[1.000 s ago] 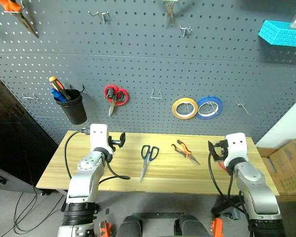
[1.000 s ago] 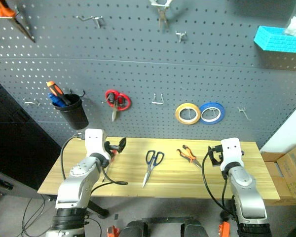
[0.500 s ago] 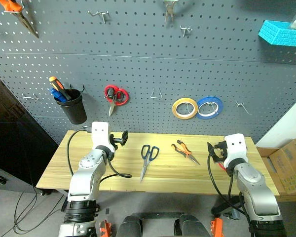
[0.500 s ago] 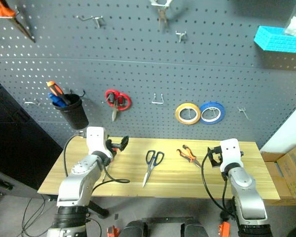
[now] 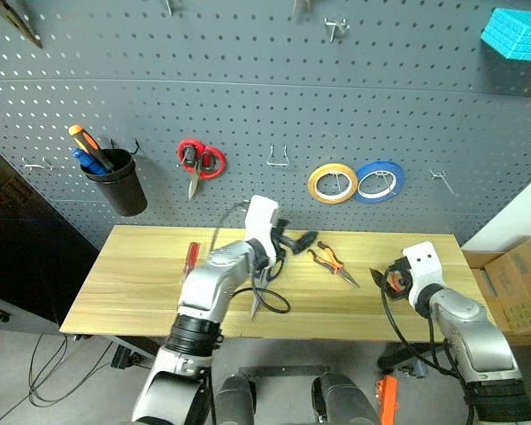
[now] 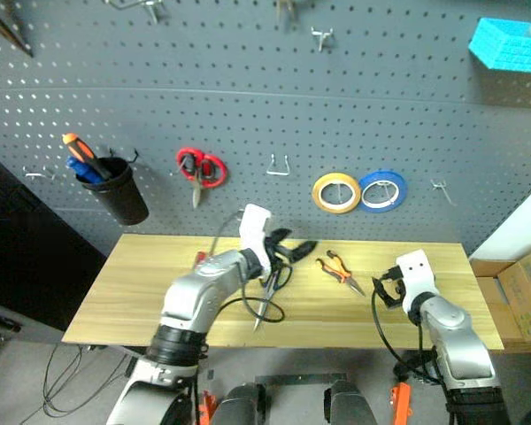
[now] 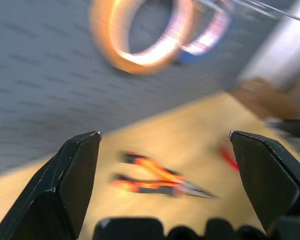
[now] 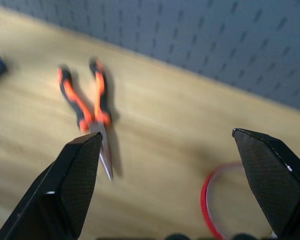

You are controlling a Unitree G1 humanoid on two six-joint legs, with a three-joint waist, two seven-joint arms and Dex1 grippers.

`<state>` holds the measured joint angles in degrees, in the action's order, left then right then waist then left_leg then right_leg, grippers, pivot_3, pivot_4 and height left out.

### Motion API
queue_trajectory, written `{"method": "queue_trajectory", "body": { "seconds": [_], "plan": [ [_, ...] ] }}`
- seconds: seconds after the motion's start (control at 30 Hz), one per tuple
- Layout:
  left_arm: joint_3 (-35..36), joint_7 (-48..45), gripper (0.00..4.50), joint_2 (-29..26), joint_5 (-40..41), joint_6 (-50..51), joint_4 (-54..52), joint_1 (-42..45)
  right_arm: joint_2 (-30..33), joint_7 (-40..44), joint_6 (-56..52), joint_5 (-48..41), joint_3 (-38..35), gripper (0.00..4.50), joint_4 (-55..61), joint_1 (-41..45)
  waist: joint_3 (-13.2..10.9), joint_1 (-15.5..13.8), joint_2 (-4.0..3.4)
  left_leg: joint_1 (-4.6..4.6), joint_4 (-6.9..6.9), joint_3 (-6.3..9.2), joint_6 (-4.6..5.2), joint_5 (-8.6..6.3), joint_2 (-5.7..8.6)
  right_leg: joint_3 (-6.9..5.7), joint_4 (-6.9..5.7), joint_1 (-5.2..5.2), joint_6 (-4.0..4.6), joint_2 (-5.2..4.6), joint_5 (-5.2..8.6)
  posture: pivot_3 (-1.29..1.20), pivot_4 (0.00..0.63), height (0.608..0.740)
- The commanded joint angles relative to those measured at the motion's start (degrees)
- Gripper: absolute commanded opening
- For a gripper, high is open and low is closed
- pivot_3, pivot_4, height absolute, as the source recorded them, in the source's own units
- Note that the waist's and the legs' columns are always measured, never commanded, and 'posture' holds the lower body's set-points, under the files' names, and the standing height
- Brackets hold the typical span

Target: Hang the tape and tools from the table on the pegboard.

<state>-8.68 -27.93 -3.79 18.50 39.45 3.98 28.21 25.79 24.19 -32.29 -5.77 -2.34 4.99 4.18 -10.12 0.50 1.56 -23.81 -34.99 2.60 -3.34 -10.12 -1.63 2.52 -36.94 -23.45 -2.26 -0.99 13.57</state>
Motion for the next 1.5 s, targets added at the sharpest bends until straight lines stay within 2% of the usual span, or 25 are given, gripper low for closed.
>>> {"method": "queue_trajectory", "body": {
  "seconds": [0.03, 0.23, 0.47, 0.93, 1.07, 1.4, 1.43, 1.5],
  "plan": [
    [-3.2, -3.5, 4.42, 3.0, 2.8, 2.8, 0.5, 0.6, 1.8, 3.3, 1.7, -0.6, 0.0, 4.5, -5.3, 2.5, -0.8, 0.2, -0.01, -0.02, 0.0, 0.01, 0.0, 0.0, -0.01, -0.01, -0.01, -0.01, 0.0, 0.0, 0.0, 0.01, 0.242, 0.74],
    [-6.3, -6.3, 4.42, 5.8, 4.8, 7.5, 0.3, -0.5, 3.1, 5.2, 5.2, -0.1, -0.9, 4.5, -15.8, 6.7, -3.1, 1.1, 0.03, -0.09, -0.05, 0.01, 0.01, -0.01, 0.01, 0.02, -0.02, -0.03, -0.02, -0.02, -0.01, 0.0, 0.28, 0.74],
    [-7.5, -6.8, 4.42, 6.6, 4.5, 7.8, 1.6, 0.0, 4.2, 5.8, 10.3, 1.7, 0.2, 4.5, -25.7, 11.6, -5.0, 1.5, 0.08, -0.1, -0.04, 0.03, 0.01, -0.01, 0.02, 0.02, -0.04, -0.06, -0.07, -0.01, -0.01, 0.01, 0.31, 0.74],
    [-7.9, -6.5, 4.42, 6.3, 4.3, 8.6, 1.2, -0.7, 3.8, 7.7, 13.9, 1.5, -0.8, 4.5, -41.9, 19.1, -7.5, 1.4, 0.34, -0.25, -0.03, 0.07, 0.0, -0.01, 0.04, 0.01, -0.02, -0.16, -0.45, -0.03, -0.17, 0.02, 0.359, 0.74],
    [-8.1, -6.4, 4.5, 6.6, 4.3, 8.8, 1.0, -0.4, 3.3, 6.6, 10.7, -0.7, -3.6, 3.66, -46.6, 21.4, -7.6, 1.4, 0.4, -0.25, -0.04, 0.05, 0.0, -0.01, 0.05, 0.03, -0.01, -0.15, -0.46, -0.05, -0.17, 0.02, 0.358, 0.74],
    [-7.4, -6.6, 4.5, 6.7, 4.3, 8.2, 1.8, 0.6, 3.3, 6.9, 11.1, -0.2, -4.0, 0.22, -45.8, 21.6, -7.6, 1.4, 0.4, -0.28, 0.0, 0.08, -0.02, -0.02, 0.05, 0.0, 0.04, -0.17, -0.5, -0.05, -0.15, 0.01, 0.333, 0.74],
    [-7.4, -6.6, 4.5, 6.8, 4.2, 8.0, 2.0, 0.8, 3.3, 6.9, 11.2, -0.2, -4.0, 0.04, -45.6, 21.6, -7.6, 1.4, 0.4, -0.28, 0.0, 0.08, -0.02, -0.02, 0.05, 0.0, 0.04, -0.18, -0.5, -0.05, -0.15, 0.01, 0.328, 0.74],
    [-7.2, -6.5, 4.5, 7.0, 4.1, 7.5, 2.4, 1.1, 3.2, 6.8, 11.2, -0.2, -4.1, 0.04, -45.3, 21.5, -7.6, 1.4, 0.4, -0.29, 0.0, 0.08, -0.02, -0.02, 0.06, -0.01, 0.04, -0.18, -0.51, -0.05, -0.16, 0.01, 0.323, 0.74]
  ]
}}
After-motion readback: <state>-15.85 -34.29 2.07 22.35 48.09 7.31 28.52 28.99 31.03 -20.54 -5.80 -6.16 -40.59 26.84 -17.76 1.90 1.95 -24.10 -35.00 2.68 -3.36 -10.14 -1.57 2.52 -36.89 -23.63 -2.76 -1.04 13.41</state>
